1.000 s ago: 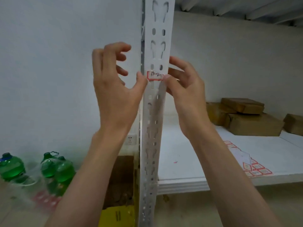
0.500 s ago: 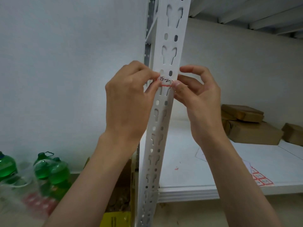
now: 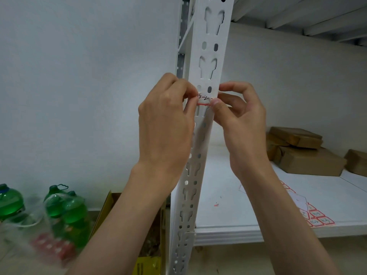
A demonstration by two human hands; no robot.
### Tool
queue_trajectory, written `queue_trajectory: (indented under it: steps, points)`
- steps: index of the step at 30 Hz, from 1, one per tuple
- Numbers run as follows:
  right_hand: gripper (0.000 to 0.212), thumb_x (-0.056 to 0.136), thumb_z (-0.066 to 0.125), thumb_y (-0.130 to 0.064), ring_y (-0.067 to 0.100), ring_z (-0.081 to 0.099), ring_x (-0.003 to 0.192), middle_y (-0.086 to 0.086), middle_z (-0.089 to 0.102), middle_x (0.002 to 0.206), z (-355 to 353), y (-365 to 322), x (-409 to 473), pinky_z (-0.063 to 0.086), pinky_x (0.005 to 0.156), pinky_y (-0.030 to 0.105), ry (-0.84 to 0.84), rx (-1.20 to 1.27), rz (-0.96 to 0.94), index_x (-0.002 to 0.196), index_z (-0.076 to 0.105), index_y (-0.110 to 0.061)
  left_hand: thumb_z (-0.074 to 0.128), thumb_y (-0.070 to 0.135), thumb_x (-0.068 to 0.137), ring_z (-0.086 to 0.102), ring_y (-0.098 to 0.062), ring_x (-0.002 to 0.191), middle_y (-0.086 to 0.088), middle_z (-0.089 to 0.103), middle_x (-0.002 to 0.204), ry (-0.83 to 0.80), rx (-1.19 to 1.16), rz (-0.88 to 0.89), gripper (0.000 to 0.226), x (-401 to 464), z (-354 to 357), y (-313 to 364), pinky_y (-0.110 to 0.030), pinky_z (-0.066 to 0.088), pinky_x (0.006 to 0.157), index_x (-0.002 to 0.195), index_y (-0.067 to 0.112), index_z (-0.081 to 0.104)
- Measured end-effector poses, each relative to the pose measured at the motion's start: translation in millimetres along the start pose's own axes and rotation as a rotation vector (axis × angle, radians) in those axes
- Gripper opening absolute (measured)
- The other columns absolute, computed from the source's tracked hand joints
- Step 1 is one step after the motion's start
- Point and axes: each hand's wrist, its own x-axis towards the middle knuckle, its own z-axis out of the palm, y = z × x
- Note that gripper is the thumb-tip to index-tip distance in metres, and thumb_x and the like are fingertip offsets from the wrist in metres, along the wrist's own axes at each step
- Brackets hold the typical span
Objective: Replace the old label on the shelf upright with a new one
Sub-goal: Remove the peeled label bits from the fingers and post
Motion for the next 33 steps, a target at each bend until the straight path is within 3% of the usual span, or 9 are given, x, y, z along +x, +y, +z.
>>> queue_trajectory:
  steps: [4, 7, 10, 13, 15, 17, 20, 24, 33]
  points:
    - [0.028, 0.094, 0.069, -0.017, -0.002, 0.069, 0.093, -0.016, 0.070, 0.104, 2, -2, 2, 0.055, 0.077, 0.012, 0.006, -0.041, -0.001, 0.118, 0.057, -0.024, 0.075, 0.014, 0.092, 0.064, -0.011, 0.078, -0.001, 0.067, 0.096, -0.037, -0.085, -0.084, 0.005, 0, -1, 2, -0.013, 0.056, 0.072, 0.093, 0.011, 0.071]
    - [0.038, 0.096, 0.065, -0.027, -0.005, 0.063, 0.094, -0.021, 0.062, 0.109, 9, -4, 5, 0.049, 0.066, 0.002, -0.022, -0.026, 0.064, 0.132, 0.052, -0.031, 0.076, 0.022, 0.091, 0.068, -0.003, 0.086, 0.008, 0.067, 0.100, -0.104, -0.321, -0.334, 0.021, 4, -3, 1, -0.005, 0.051, 0.070, 0.108, 0.018, 0.063]
    - [0.032, 0.100, 0.057, -0.027, -0.004, 0.063, 0.096, -0.023, 0.063, 0.108, 17, -4, 7, 0.050, 0.065, 0.006, -0.049, 0.038, 0.118, 0.132, 0.054, -0.031, 0.066, 0.024, 0.098, 0.066, 0.004, 0.097, 0.017, 0.069, 0.109, -0.239, -0.501, -0.494, 0.029, 7, 0, -3, -0.006, 0.051, 0.076, 0.127, 0.025, 0.063]
    - [0.027, 0.096, 0.060, -0.025, 0.000, 0.064, 0.097, -0.016, 0.065, 0.113, 26, -5, 9, 0.051, 0.069, 0.014, -0.074, 0.033, 0.137, 0.121, 0.057, -0.032, 0.043, 0.011, 0.104, 0.071, -0.005, 0.102, 0.009, 0.075, 0.113, -0.349, -0.742, -0.614, 0.038, 9, 1, -3, -0.022, 0.057, 0.086, 0.130, 0.025, 0.066]
    - [0.026, 0.091, 0.062, -0.026, 0.005, 0.062, 0.099, -0.009, 0.060, 0.119, 32, -4, 10, 0.053, 0.077, 0.022, -0.053, -0.031, 0.121, 0.113, 0.053, -0.036, 0.036, 0.009, 0.103, 0.072, -0.004, 0.093, 0.009, 0.077, 0.107, -0.353, -0.810, -0.695, 0.044, 11, 0, -3, -0.020, 0.057, 0.077, 0.128, 0.024, 0.069]
    - [0.024, 0.089, 0.062, -0.030, 0.009, 0.061, 0.101, -0.007, 0.057, 0.119, 37, -3, 12, 0.055, 0.083, 0.030, -0.021, -0.102, 0.097, 0.104, 0.047, -0.040, 0.036, 0.012, 0.105, 0.071, -0.001, 0.083, 0.009, 0.078, 0.100, -0.334, -0.820, -0.713, 0.042, 11, 0, -5, -0.016, 0.055, 0.069, 0.124, 0.024, 0.071]
    - [0.018, 0.087, 0.062, -0.037, 0.014, 0.061, 0.099, -0.001, 0.058, 0.114, 42, -6, 12, 0.057, 0.084, 0.037, 0.007, -0.158, 0.061, 0.096, 0.045, -0.037, 0.036, 0.016, 0.107, 0.072, -0.001, 0.090, 0.009, 0.078, 0.104, -0.341, -0.813, -0.683, 0.040, 10, 2, -8, -0.015, 0.055, 0.074, 0.123, 0.022, 0.072]
    - [0.022, 0.079, 0.056, -0.041, 0.020, 0.060, 0.095, 0.007, 0.058, 0.109, 45, -9, 12, 0.054, 0.073, 0.036, -0.005, -0.179, 0.027, 0.095, 0.048, -0.028, 0.035, 0.015, 0.107, 0.071, -0.001, 0.095, 0.009, 0.077, 0.104, -0.353, -0.802, -0.653, 0.041, 8, 3, -10, -0.015, 0.056, 0.081, 0.119, 0.022, 0.074]
    - [0.018, 0.082, 0.056, -0.038, 0.022, 0.061, 0.103, 0.008, 0.054, 0.117, 41, -12, 16, 0.057, 0.081, 0.039, -0.088, -0.193, 0.081, 0.092, 0.043, -0.030, 0.036, 0.018, 0.108, 0.070, 0.003, 0.095, 0.015, 0.077, 0.099, -0.339, -0.778, -0.621, 0.040, 7, 2, -9, -0.015, 0.056, 0.085, 0.115, 0.027, 0.075]
